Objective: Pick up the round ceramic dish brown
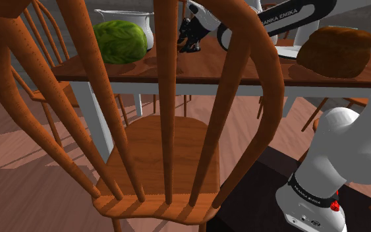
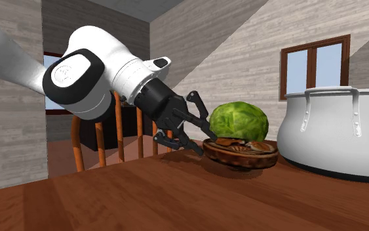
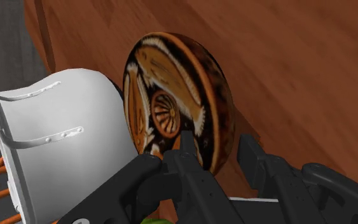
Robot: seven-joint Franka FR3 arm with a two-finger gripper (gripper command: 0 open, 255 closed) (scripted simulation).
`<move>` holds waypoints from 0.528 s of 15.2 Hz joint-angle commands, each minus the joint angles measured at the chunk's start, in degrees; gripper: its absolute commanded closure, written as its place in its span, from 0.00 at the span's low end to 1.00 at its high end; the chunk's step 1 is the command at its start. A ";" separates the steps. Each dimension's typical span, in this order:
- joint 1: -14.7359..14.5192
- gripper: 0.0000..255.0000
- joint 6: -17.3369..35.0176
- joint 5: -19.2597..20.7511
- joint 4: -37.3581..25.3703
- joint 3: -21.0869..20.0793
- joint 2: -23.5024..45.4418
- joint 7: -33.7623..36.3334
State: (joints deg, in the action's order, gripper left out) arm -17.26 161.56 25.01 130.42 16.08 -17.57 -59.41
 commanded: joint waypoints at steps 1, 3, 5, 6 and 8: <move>-0.48 1.00 -1.49 -0.69 -1.19 0.09 -0.33 -0.66; -0.93 1.00 -3.03 -1.36 -2.39 0.18 -0.69 -1.36; -1.34 1.00 -4.56 -1.99 -3.63 0.26 -1.00 -2.01; -1.53 1.00 -5.32 -2.29 -4.27 0.29 -1.14 -2.33; -1.90 1.00 -6.84 -2.87 -5.59 0.34 -1.37 -2.93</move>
State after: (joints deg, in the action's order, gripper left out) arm -18.98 155.51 22.35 125.66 16.56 -18.98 -62.27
